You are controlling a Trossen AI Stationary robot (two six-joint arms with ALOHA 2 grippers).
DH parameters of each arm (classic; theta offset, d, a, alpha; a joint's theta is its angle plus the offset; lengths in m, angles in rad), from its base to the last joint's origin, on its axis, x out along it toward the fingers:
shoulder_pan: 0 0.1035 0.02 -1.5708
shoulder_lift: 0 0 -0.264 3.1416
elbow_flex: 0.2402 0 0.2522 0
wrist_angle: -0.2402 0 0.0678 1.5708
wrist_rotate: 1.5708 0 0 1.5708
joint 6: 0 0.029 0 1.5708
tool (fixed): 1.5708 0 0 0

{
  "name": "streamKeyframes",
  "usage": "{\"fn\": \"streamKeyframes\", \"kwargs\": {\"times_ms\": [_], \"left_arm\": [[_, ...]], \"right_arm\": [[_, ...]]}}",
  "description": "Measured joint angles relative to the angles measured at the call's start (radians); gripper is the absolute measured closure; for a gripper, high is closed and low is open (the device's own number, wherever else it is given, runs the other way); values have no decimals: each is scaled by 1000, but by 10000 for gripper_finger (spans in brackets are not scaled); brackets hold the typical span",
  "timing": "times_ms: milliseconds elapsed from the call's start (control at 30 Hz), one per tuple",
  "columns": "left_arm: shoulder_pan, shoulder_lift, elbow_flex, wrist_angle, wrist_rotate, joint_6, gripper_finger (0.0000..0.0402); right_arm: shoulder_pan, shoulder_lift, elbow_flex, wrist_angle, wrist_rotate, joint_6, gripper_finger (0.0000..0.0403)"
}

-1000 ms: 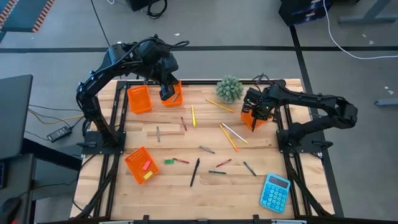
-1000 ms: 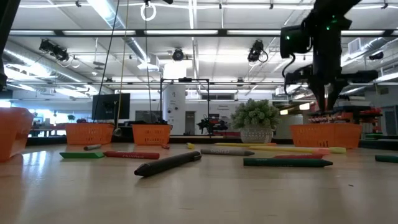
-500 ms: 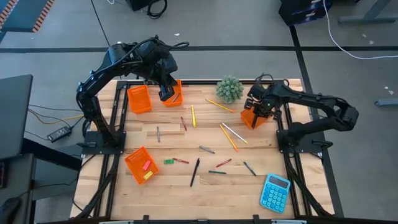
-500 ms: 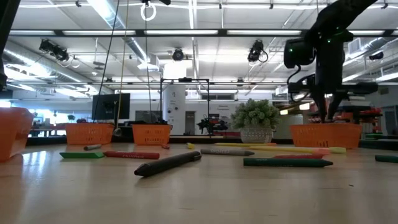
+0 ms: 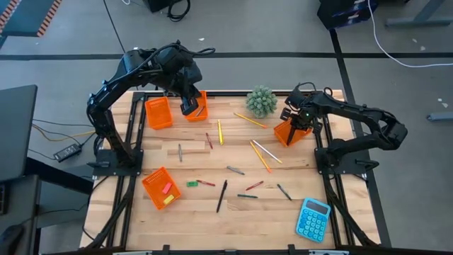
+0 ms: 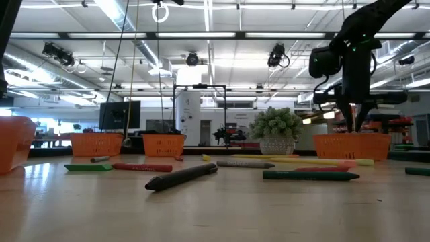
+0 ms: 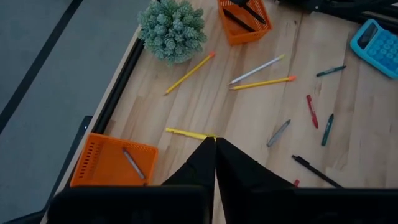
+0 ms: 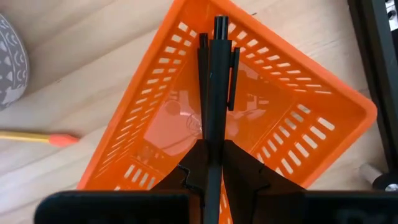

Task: Sort crayons/erasers/pens/pencils in bins
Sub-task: Put the top black pen into the right orange bin

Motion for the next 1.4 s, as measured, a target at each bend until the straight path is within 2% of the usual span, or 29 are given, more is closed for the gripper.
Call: {"fn": "streamKeyframes", "kwargs": {"times_ms": [267,433,700,1100,1233,1400], "left_arm": [[0,0,0,-3,0,2,381],[0,0,0,-3,0,-2,387],[0,0,0,-5,0,-5,375],[0,0,0,-40,0,-5,388],[0,0,0,-40,0,-5,387],[0,0,0,-40,0,-5,376]], "right_arm": [[42,0,0,0,11,20,359],[85,0,-7,5,77,64,359],[84,0,-114,120,67,107,359],[84,0,-118,141,87,99,358],[84,0,-118,142,79,99,346],[84,0,-118,142,51,98,311]]}}
